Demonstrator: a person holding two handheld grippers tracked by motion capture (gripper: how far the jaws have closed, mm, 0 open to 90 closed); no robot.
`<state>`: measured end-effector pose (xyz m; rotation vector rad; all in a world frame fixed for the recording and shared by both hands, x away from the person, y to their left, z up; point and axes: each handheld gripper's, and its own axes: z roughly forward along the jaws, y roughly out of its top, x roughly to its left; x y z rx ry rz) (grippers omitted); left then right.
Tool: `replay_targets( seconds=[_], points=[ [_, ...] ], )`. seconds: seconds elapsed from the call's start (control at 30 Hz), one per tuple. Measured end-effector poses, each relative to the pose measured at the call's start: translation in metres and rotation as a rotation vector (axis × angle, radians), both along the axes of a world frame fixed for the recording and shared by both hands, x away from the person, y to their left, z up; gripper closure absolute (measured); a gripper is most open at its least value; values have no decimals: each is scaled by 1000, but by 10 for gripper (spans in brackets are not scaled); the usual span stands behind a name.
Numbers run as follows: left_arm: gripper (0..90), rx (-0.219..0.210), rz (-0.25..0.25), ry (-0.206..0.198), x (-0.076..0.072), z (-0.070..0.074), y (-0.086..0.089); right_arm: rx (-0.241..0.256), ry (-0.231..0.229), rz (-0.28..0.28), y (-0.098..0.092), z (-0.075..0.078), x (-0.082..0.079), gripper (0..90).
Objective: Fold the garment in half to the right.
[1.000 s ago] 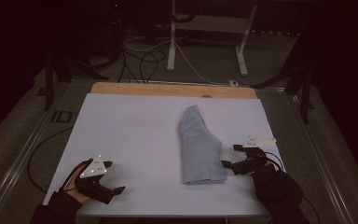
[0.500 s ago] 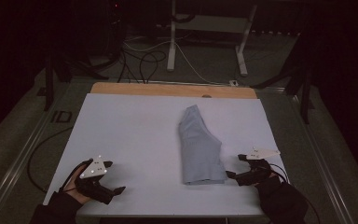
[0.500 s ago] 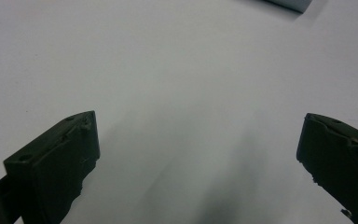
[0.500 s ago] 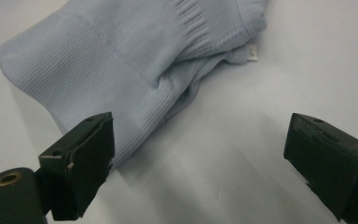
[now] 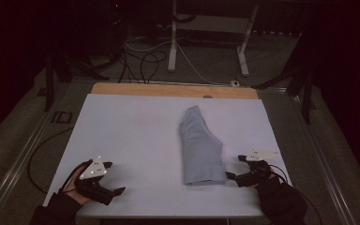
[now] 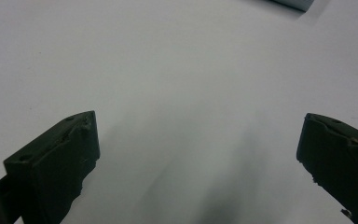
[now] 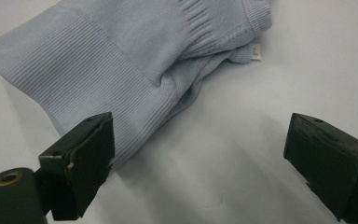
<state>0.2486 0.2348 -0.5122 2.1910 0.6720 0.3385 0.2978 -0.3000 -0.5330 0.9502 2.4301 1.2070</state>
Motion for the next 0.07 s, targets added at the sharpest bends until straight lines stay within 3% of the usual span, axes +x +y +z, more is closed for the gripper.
replay_targets(
  seconds=[0.07],
  points=[
    [3,3,1,-2,-1,0,0,-5,6,6,0,-1,1,87]
  ],
)
